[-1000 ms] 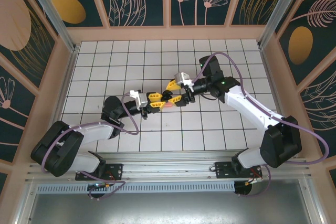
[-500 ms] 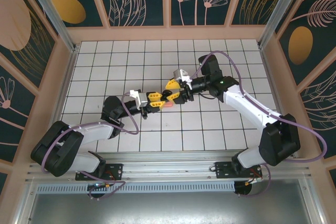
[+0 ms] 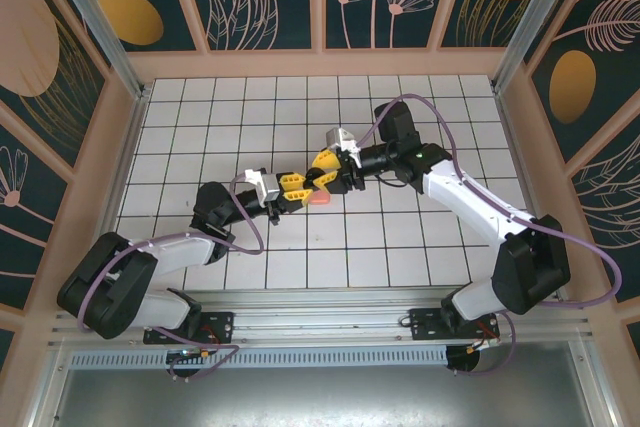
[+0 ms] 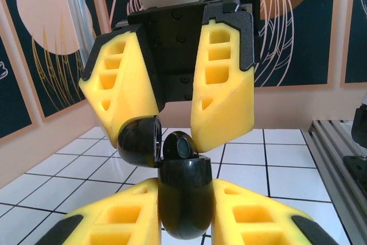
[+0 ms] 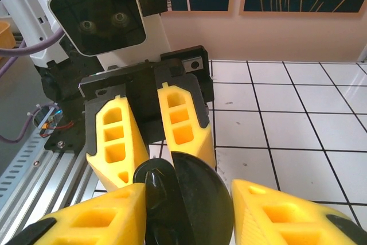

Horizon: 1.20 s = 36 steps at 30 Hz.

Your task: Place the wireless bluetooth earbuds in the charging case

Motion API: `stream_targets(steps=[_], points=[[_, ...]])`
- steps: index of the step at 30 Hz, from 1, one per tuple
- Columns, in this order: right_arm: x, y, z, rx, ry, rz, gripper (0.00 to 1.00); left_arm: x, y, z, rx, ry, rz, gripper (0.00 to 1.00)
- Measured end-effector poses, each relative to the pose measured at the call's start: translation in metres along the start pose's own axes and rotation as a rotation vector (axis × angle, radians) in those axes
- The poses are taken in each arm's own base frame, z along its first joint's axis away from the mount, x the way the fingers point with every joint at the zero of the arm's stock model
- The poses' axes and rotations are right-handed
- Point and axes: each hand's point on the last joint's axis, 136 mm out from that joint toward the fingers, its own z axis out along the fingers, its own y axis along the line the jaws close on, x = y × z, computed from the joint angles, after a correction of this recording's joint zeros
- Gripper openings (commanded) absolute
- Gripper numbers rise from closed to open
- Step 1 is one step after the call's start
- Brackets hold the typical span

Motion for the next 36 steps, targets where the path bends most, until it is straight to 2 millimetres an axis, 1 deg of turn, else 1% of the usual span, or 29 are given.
stream_targets(steps=[11, 19, 24, 28, 30, 33, 36], points=[[0.005, 0.007, -0.002, -0.019, 0.028, 0.003, 0.44, 0.002, -0.004, 0.001, 0.010, 0.014, -0.012, 0.22], [-0.002, 0.016, -0.010, -0.012, 0.022, -0.028, 0.47, 0.001, -0.003, 0.002, 0.009, 0.012, -0.011, 0.22], [-0.006, 0.024, -0.014, -0.018, 0.015, -0.033, 0.46, 0.000, -0.001, 0.002, 0.000, 0.010, -0.013, 0.22], [-0.004, 0.028, -0.016, -0.020, 0.017, -0.035, 0.45, 0.000, 0.000, 0.002, -0.005, 0.011, -0.018, 0.23], [-0.003, 0.031, -0.017, -0.013, 0.016, -0.035, 0.47, 0.001, 0.000, 0.003, -0.006, 0.013, -0.029, 0.23], [0.001, 0.029, -0.025, 0.034, 0.003, -0.008, 0.46, 0.004, 0.007, 0.005, -0.031, 0.021, -0.066, 0.22], [0.009, 0.018, -0.039, 0.142, -0.011, 0.056, 0.48, 0.011, 0.022, 0.014, -0.071, 0.052, -0.144, 0.22]])
